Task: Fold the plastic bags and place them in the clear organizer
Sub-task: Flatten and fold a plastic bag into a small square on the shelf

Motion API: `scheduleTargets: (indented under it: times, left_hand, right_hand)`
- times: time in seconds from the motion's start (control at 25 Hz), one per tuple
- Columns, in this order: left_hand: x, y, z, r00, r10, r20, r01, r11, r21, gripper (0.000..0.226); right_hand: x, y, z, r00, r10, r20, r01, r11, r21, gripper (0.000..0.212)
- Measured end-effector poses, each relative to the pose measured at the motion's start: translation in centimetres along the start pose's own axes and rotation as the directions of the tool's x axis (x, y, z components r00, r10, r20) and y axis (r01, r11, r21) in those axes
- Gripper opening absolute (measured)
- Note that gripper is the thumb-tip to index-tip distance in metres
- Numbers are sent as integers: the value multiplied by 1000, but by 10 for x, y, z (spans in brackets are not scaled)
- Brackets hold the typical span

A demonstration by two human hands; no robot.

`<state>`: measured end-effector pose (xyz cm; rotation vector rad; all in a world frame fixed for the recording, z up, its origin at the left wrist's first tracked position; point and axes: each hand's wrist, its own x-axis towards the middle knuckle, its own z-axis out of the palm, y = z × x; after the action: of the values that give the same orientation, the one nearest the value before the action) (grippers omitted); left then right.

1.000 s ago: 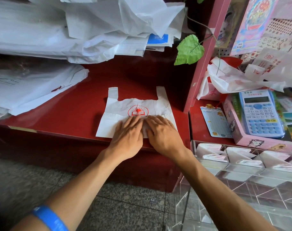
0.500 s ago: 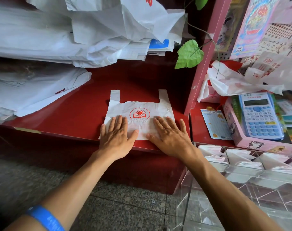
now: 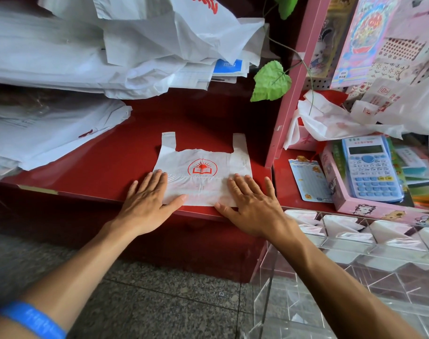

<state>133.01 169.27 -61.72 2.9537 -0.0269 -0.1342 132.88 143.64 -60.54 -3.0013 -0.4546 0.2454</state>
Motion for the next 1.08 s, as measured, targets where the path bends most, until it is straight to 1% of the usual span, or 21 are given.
scheduleTargets:
  times: [0.04, 0.08, 0.12, 0.16, 0.2, 0.24, 0.32, 0.4, 0.52, 0.6, 0.68, 0.76, 0.8, 0.84, 0.88, 0.92, 1.0, 1.08]
  left_hand:
    - [-1, -6, -2, 999, 33, 21, -34, 999, 1, 128]
    - [-3, -12, -5, 996, 77, 43, -77, 997, 15, 133]
    - [-5, -18, -7, 991, 125, 58, -127, 991, 32, 132]
    - [-6, -25, -10, 982, 181, 55, -183, 982, 44, 127]
    - [-8, -31, -11, 971, 238, 25, -239, 971, 33, 117]
    - [-8, -36, -12, 959, 281, -38, -281, 960, -7, 103]
    - [-8, -44, -14, 940, 296, -169, -311, 948, -71, 82]
    - [-8, -48, -18, 938, 275, -211, -296, 952, -79, 73]
    - [-10, -52, -25, 951, 250, -184, -282, 944, -172, 61]
    - [-12, -54, -28, 958, 238, -158, -272, 927, -257, 55]
    - [-13, -56, -29, 963, 192, -186, -248, 903, -351, 50]
    - [-13, -54, -29, 966, 124, -227, -215, 873, -438, 45]
    - [-14, -52, -29, 967, 87, -241, -199, 848, -492, 42]
    - [-13, -51, -29, 970, 35, -240, -167, 817, -552, 37]
    - [-13, -49, -29, 973, -19, -229, -130, 777, -616, 30]
    - [-12, -48, -28, 974, -71, -217, -92, 749, -656, 24]
    - [-10, -44, -28, 968, -135, -211, -50, 723, -689, 20]
    - [-11, -39, -28, 964, -144, -223, -51, 723, -689, 29]
  right_hand:
    - [-2, 2, -2, 1000, -8, 11, 8, 1000, 6, 96]
    - [-5, 4, -4, 999, -22, 34, 22, 1000, 8, 98]
    - [-8, 7, -7, 997, -45, 65, 45, 999, -9, 101]
    - [-11, 10, -8, 993, -71, 93, 75, 996, -43, 105]
    - [-14, 12, -9, 990, -93, 103, 102, 992, -78, 106]
    - [-17, 15, -11, 990, -112, 88, 120, 988, -97, 104]
    - [-20, 19, -16, 990, -140, 9, 141, 988, -57, 89]
    - [-20, 23, -22, 987, -154, -54, 157, 985, 64, 71]
    - [-15, 36, -26, 979, -176, -101, 197, 945, 261, 50]
    - [-13, 45, -25, 966, -218, -137, 248, 931, 268, 42]
    - [-11, 50, -25, 959, -210, -188, 259, 919, 297, 35]
    - [-11, 52, -27, 959, -146, -244, 240, 877, 416, 14]
    - [-11, 51, -29, 961, -85, -261, 206, 852, 482, 17]
    - [-10, 51, -29, 963, -19, -267, 167, 822, 544, 27]
    - [-9, 51, -27, 963, 44, -265, 128, 794, 594, 33]
    - [-7, 51, -25, 960, 99, -263, 94, 769, 632, 33]
    - [-5, 46, -23, 953, 167, -252, 58, 718, 693, 21]
    - [-2, 42, -21, 945, 209, -252, 46, 678, 734, 11]
